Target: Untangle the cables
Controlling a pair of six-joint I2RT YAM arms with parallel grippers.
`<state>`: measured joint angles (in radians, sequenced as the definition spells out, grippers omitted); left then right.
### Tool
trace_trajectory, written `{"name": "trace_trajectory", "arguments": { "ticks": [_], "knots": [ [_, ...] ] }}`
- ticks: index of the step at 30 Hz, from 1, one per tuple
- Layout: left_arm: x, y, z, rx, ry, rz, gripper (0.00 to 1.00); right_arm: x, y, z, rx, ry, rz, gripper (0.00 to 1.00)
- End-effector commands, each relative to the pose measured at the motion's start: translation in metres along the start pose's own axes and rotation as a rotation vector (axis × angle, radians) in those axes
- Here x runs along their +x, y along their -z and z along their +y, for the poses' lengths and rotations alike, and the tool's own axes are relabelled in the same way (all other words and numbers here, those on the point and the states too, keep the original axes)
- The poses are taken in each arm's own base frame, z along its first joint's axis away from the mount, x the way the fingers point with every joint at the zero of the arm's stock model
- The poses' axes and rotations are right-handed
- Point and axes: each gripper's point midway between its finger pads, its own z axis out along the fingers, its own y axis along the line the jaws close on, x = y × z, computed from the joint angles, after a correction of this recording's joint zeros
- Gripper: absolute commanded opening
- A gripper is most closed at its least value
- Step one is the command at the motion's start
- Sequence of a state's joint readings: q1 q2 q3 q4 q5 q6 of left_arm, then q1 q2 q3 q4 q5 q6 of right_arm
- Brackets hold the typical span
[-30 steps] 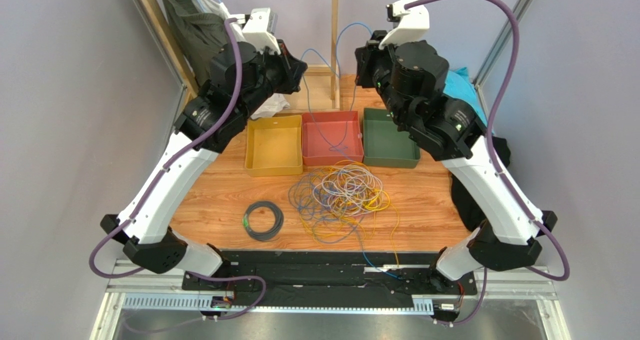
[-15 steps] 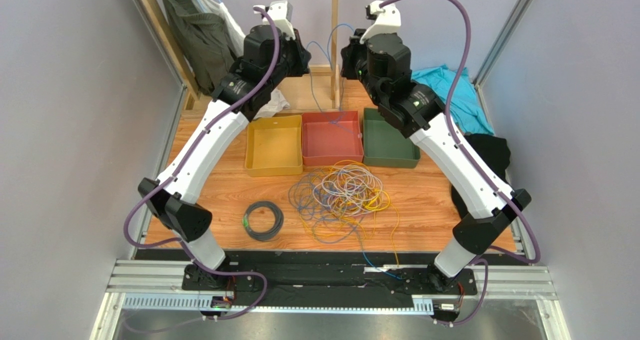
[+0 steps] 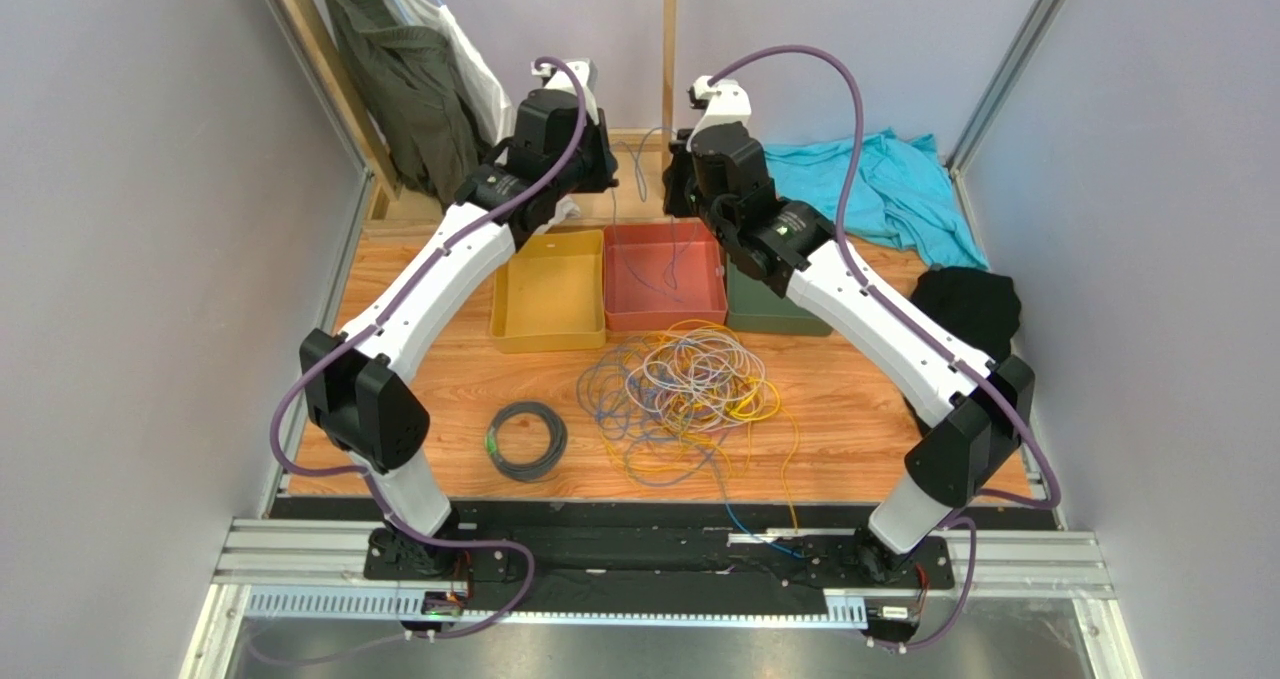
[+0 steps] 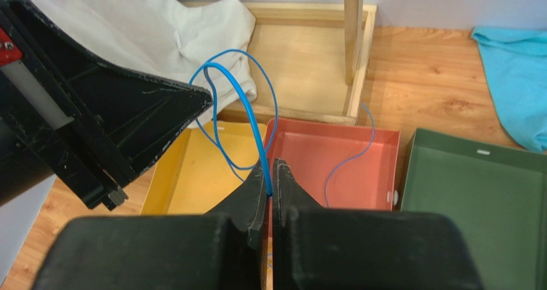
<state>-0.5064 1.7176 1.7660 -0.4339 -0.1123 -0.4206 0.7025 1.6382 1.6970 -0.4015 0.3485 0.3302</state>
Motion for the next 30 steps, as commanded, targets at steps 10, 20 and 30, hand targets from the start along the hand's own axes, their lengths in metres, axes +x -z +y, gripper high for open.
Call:
{"name": "trace_trajectory", "arguments": {
  "ticks": [10, 20, 30],
  "knots": [
    [-0.025, 0.048, -0.014, 0.092, -0.004, -0.113, 0.0, -0.013, 0.067, 0.042, -0.164, -0.023, -0.102, 0.0],
    [-0.018, 0.007, -0.011, 0.05, -0.021, -0.072, 0.0, -0.007, 0.021, 0.017, -0.049, -0.008, -0.082, 0.0],
    [0.009, -0.045, -0.018, 0.075, -0.01, 0.008, 0.0, 0.038, -0.037, -0.023, 0.056, -0.029, 0.026, 0.0]
  ]
}}
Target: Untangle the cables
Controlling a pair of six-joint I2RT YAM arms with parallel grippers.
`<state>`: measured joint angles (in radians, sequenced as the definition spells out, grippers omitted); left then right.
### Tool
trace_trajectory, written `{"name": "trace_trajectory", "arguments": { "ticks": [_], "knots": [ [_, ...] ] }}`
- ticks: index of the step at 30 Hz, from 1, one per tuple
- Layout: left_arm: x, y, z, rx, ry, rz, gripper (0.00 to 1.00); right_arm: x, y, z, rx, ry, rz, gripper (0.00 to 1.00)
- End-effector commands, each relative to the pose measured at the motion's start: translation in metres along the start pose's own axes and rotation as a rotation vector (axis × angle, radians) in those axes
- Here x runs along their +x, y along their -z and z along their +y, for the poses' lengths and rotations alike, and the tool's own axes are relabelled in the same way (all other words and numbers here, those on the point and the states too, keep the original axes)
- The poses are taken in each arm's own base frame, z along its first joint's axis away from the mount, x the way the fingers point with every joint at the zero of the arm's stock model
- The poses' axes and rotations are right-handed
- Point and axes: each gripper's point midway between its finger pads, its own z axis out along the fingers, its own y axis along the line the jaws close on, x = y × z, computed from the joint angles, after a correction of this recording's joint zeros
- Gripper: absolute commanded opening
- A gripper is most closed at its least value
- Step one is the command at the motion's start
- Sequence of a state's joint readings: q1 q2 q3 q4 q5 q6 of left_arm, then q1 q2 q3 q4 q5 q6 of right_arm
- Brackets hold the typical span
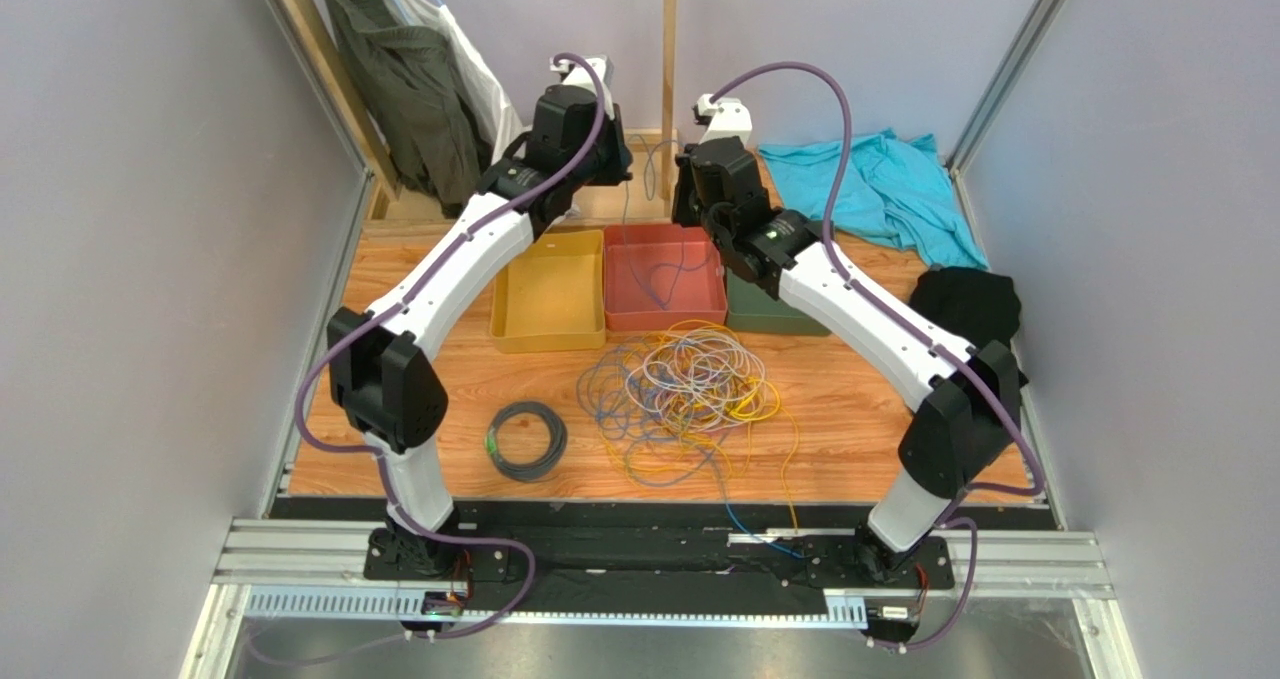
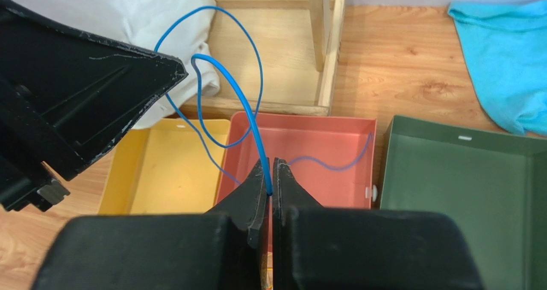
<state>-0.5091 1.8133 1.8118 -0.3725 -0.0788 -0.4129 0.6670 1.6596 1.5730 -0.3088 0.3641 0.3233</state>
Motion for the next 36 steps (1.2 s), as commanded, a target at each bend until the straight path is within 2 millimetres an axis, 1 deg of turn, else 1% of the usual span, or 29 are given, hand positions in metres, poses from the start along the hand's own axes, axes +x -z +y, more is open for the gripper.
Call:
{"name": "trace_trajectory", "arguments": {
  "ticks": [1, 3, 4, 6, 8, 9, 11, 12, 14, 15, 17, 18, 19, 20, 23, 24, 25, 26, 27, 29, 30, 32, 33, 34, 35, 36],
  "knots": [
    [0.017, -0.02, -0.004, 0.028, 0.001, 0.037, 0.0, 0.013, -0.014, 0.005, -0.011, -0.045, 0.021, 0.0],
    [0.035, -0.028, 0.003, 0.013, 0.011, 0.069, 0.0, 0.034, -0.021, 0.002, -0.003, -0.046, 0.063, 0.0],
    [0.051, -0.033, 0.008, 0.005, 0.014, 0.095, 0.0, 0.046, -0.025, -0.001, 0.006, -0.04, 0.089, 0.0],
    [0.065, -0.038, 0.012, -0.006, 0.013, 0.123, 0.0, 0.062, -0.031, -0.004, 0.013, -0.032, 0.123, 0.0],
    [0.079, -0.044, 0.016, -0.013, 0.012, 0.158, 0.0, 0.07, -0.033, -0.002, 0.004, -0.029, 0.147, 0.0],
    [0.082, -0.045, 0.016, -0.013, 0.008, 0.169, 0.0, 0.075, -0.037, -0.002, 0.006, -0.027, 0.16, 0.0],
    [0.089, -0.049, 0.016, -0.006, 0.007, 0.19, 0.0, 0.077, -0.038, -0.002, 0.014, -0.021, 0.176, 0.0],
    [0.089, -0.049, 0.015, 0.0, 0.005, 0.194, 0.0, 0.081, -0.04, -0.003, 0.019, -0.017, 0.188, 0.08],
    [0.093, -0.048, 0.016, -0.001, 0.003, 0.21, 0.0, 0.082, -0.039, -0.004, 0.026, -0.011, 0.196, 0.23],
    [0.09, -0.046, 0.015, 0.0, 0.001, 0.206, 0.01, 0.079, -0.037, -0.004, 0.024, -0.013, 0.191, 0.43],
    [0.086, -0.041, 0.014, 0.004, 0.0, 0.197, 0.06, 0.075, -0.033, -0.005, 0.023, -0.015, 0.183, 0.6],
    [0.086, -0.038, 0.014, 0.004, 0.0, 0.196, 0.12, 0.067, -0.029, -0.006, 0.027, -0.02, 0.164, 0.7],
    [0.081, -0.034, 0.012, 0.009, 0.001, 0.183, 0.15, 0.066, -0.027, -0.006, 0.029, -0.015, 0.161, 0.72],
    [0.08, -0.032, 0.008, 0.031, 0.004, 0.185, 0.15, 0.062, -0.026, -0.006, 0.029, -0.012, 0.158, 0.74],
    [0.08, -0.026, 0.004, 0.039, -0.003, 0.188, 0.15, 0.057, -0.021, -0.009, 0.043, -0.011, 0.152, 0.75],
    [0.085, -0.024, 0.004, 0.037, -0.008, 0.198, 0.12, 0.057, -0.02, -0.011, 0.051, -0.01, 0.148, 0.76],
    [0.085, -0.022, 0.002, 0.037, -0.015, 0.196, 0.1, 0.056, -0.019, -0.011, 0.052, -0.01, 0.145, 0.76],
    [0.087, -0.019, 0.001, 0.035, -0.018, 0.201, 0.1, 0.057, -0.02, -0.013, 0.059, -0.007, 0.147, 0.76],
    [0.095, -0.017, 0.003, 0.029, -0.021, 0.225, 0.12, 0.055, -0.019, -0.016, 0.076, -0.007, 0.137, 0.76],
    [0.094, -0.012, 0.01, -0.015, -0.014, 0.215, 0.17, 0.049, -0.019, -0.017, 0.089, -0.014, 0.119, 0.77],
    [0.1, -0.01, 0.014, -0.029, -0.015, 0.229, 0.25, 0.046, -0.018, -0.019, 0.098, -0.016, 0.107, 0.77],
    [0.091, -0.001, 0.014, -0.035, -0.008, 0.202, 0.32, 0.032, -0.015, -0.018, 0.095, -0.03, 0.073, 0.77],
    [0.09, 0.001, 0.016, -0.039, -0.007, 0.194, 0.43, 0.025, -0.012, -0.016, 0.086, -0.032, 0.059, 0.77],
    [0.08, 0.008, 0.015, -0.042, -0.001, 0.164, 0.45, 0.016, -0.008, -0.013, 0.073, -0.039, 0.036, 0.77],
    [0.074, 0.012, 0.014, -0.042, 0.005, 0.147, 0.5, 0.003, -0.001, -0.012, 0.066, -0.052, 0.01, 0.77],
    [0.066, 0.015, 0.011, -0.035, 0.008, 0.124, 0.72, -0.003, 0.004, -0.01, 0.056, -0.056, -0.002, 0.77]
  ]
}}
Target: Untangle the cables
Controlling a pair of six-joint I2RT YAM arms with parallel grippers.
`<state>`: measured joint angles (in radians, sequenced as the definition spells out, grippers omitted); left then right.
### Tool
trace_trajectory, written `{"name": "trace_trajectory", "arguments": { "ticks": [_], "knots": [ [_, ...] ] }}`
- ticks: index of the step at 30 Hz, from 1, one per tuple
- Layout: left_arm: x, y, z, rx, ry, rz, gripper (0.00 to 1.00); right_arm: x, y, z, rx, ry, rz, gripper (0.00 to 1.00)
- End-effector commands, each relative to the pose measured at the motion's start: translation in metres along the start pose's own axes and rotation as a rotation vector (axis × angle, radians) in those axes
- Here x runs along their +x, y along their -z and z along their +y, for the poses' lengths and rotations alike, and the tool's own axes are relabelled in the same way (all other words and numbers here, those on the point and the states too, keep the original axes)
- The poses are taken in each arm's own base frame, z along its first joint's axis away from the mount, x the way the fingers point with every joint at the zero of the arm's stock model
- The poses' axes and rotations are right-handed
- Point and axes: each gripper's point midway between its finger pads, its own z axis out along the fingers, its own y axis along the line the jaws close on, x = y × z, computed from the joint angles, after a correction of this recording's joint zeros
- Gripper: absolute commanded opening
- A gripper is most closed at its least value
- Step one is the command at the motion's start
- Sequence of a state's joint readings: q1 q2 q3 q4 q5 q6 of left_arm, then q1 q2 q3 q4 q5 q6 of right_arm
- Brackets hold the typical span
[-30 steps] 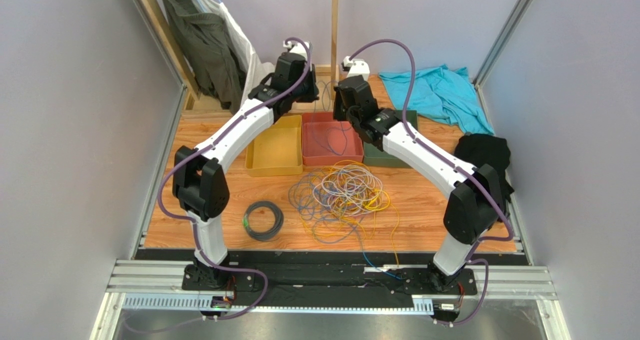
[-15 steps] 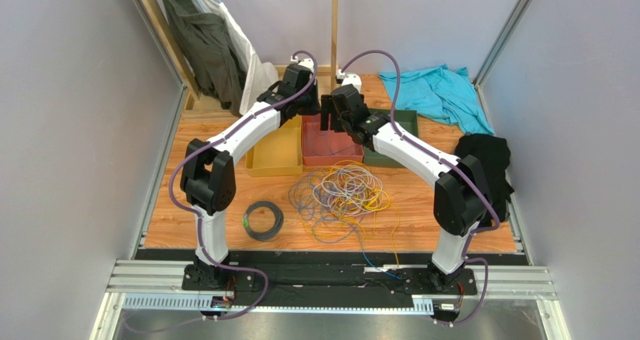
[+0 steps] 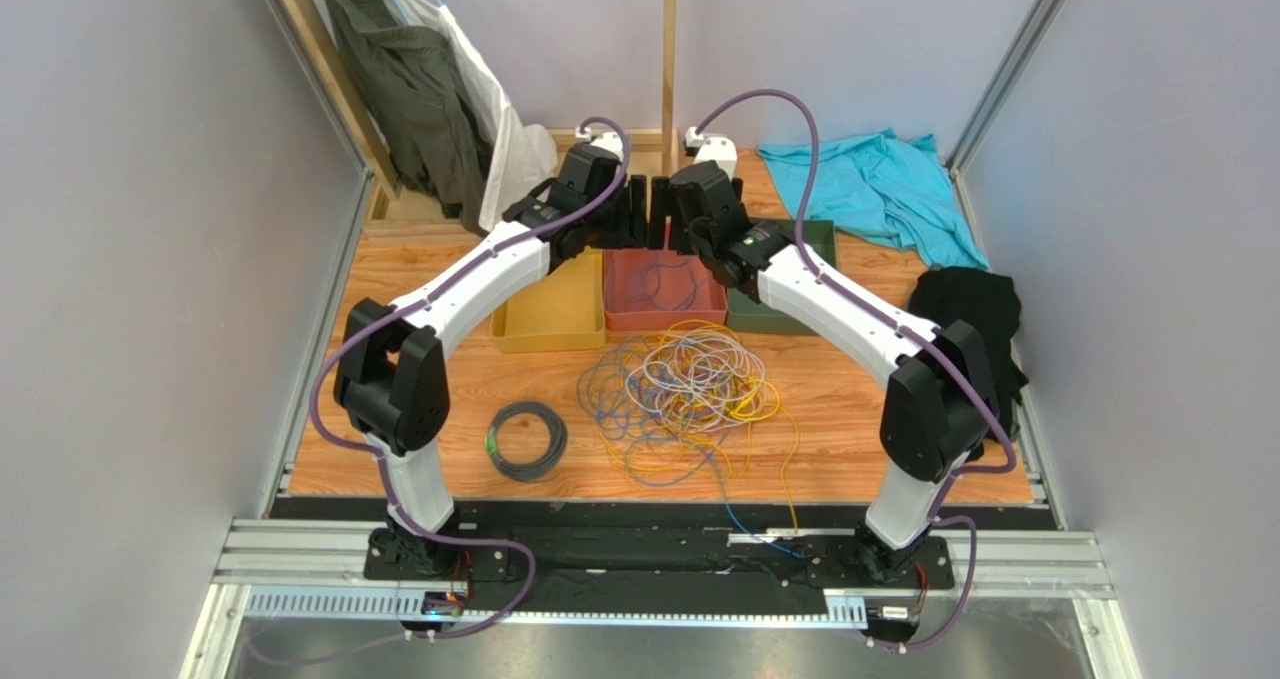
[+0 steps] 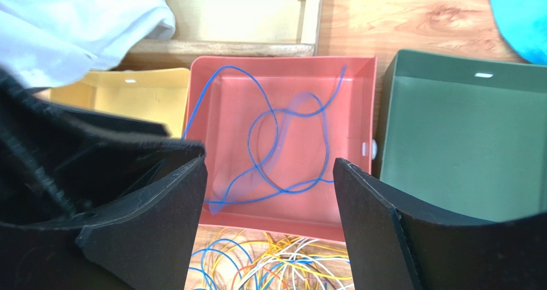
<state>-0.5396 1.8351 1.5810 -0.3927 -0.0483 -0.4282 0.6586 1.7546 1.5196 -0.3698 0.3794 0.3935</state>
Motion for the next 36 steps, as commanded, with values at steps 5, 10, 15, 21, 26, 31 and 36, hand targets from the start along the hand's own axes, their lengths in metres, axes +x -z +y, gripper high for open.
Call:
{"name": "trace_trajectory", "arguments": {
  "ticks": [5, 10, 15, 21, 26, 31, 36],
  "knots": [
    [-0.075, 0.077, -0.032, 0.084, 0.006, -0.23, 0.8, -0.098, 0.089, 0.003, -0.086, -0.107, -0.244, 0.77],
    [-0.052, 0.099, -0.061, 0.152, -0.049, -0.204, 0.7, -0.078, 0.121, -0.013, -0.08, -0.113, -0.221, 0.75],
    [0.007, 0.128, -0.059, 0.143, -0.063, -0.142, 0.76, -0.023, 0.156, -0.036, -0.1, -0.117, -0.145, 0.69],
    [0.095, 0.169, -0.039, 0.065, -0.094, -0.015, 0.97, 0.029, 0.189, -0.057, -0.122, -0.16, -0.08, 0.65],
    [0.146, 0.191, -0.006, 0.039, 0.009, 0.056, 0.85, 0.052, 0.205, -0.071, -0.114, -0.156, -0.042, 0.64],
    [0.191, 0.186, 0.003, 0.057, 0.017, 0.164, 0.79, 0.068, 0.207, -0.078, -0.099, -0.162, -0.013, 0.64],
    [0.212, 0.166, -0.006, 0.116, 0.006, 0.201, 0.67, 0.077, 0.207, -0.08, -0.092, -0.164, 0.012, 0.64]
  ]
}}
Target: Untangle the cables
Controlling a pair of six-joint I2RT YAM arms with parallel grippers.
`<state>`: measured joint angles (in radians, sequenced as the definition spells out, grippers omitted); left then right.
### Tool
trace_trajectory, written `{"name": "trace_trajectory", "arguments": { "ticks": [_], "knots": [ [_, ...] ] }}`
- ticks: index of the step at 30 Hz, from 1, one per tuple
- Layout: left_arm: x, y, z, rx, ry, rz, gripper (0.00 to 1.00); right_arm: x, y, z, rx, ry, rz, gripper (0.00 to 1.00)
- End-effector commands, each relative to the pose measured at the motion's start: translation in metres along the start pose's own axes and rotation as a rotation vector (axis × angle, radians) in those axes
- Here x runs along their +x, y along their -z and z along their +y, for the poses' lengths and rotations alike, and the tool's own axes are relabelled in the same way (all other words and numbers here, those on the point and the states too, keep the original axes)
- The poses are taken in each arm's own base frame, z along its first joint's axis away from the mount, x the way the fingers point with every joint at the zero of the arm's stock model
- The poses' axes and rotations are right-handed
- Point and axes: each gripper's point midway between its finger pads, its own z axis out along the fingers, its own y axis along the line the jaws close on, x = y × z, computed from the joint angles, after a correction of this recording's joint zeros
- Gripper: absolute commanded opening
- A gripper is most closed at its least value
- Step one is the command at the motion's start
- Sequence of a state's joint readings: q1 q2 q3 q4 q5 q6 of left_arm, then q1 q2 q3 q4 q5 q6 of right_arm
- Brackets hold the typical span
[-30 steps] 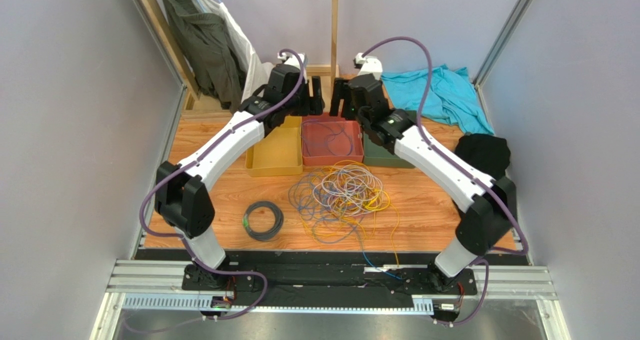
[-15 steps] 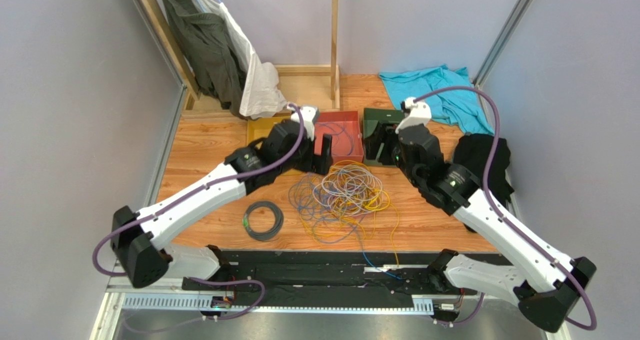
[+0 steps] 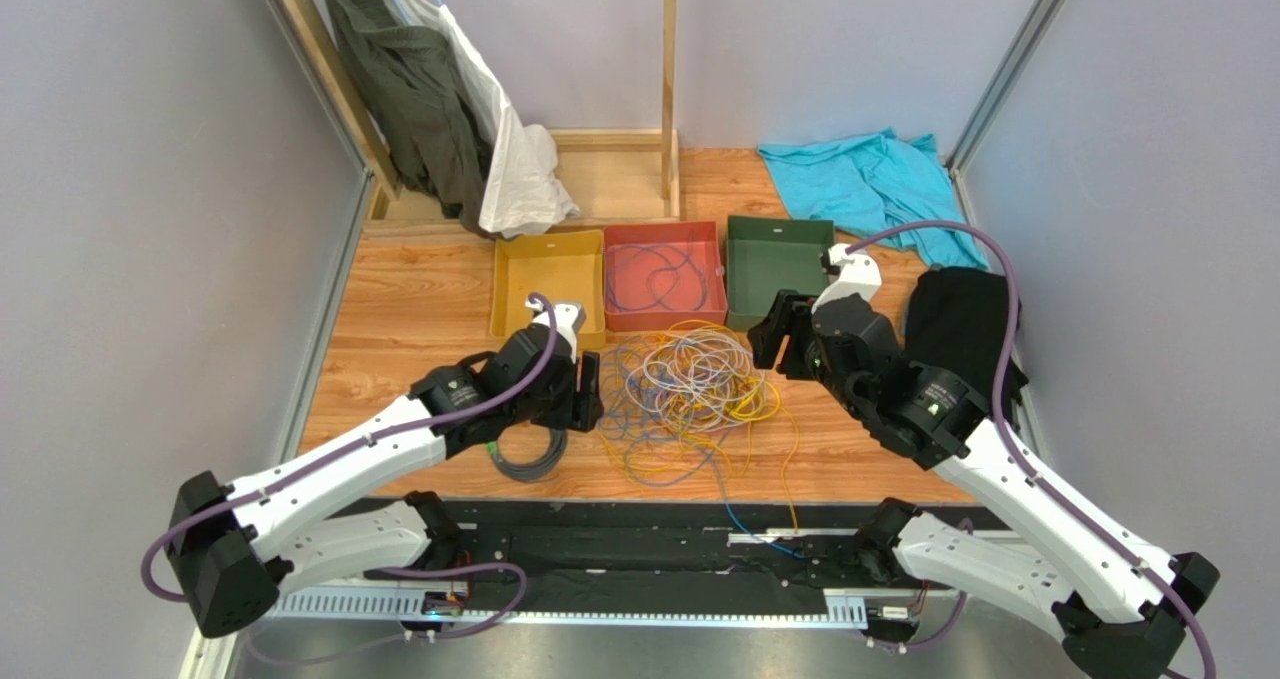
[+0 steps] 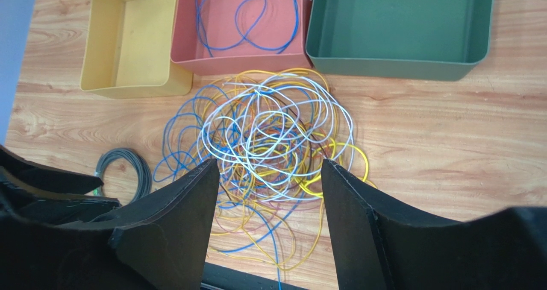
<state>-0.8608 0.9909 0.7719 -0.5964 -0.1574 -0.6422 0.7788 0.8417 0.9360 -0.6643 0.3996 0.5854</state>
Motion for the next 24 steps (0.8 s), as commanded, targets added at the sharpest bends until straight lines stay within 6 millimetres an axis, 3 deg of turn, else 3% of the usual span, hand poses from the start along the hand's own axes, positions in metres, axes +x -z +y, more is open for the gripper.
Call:
{"name": "trace_trajectory", "arguments": {
  "ticks": [1, 13, 18, 20, 22, 24],
  "knots": [
    [0.005, -0.017, -0.013, 0.059, 0.011, 0.015, 0.66, 0.008, 0.002, -0.003, 0.012, -0.017, 0.021, 0.64],
    [0.003, -0.072, 0.0, -0.018, -0.044, 0.045, 0.58, 0.015, 0.0, -0.005, 0.021, 0.003, 0.049, 0.64],
    [-0.009, -0.078, 0.007, -0.027, -0.034, 0.03, 0.26, 0.015, 0.0, -0.007, 0.028, 0.011, 0.051, 0.63],
    [-0.017, -0.072, 0.004, -0.022, -0.04, 0.014, 0.05, 0.015, 0.0, -0.007, 0.03, 0.016, 0.049, 0.63],
    [-0.02, -0.063, 0.007, -0.042, -0.046, 0.015, 0.0, 0.014, 0.001, -0.007, 0.029, 0.018, 0.045, 0.63],
    [-0.039, -0.041, 0.0, -0.017, -0.041, -0.046, 0.0, 0.014, 0.001, -0.008, 0.027, 0.016, 0.043, 0.63]
  ]
}}
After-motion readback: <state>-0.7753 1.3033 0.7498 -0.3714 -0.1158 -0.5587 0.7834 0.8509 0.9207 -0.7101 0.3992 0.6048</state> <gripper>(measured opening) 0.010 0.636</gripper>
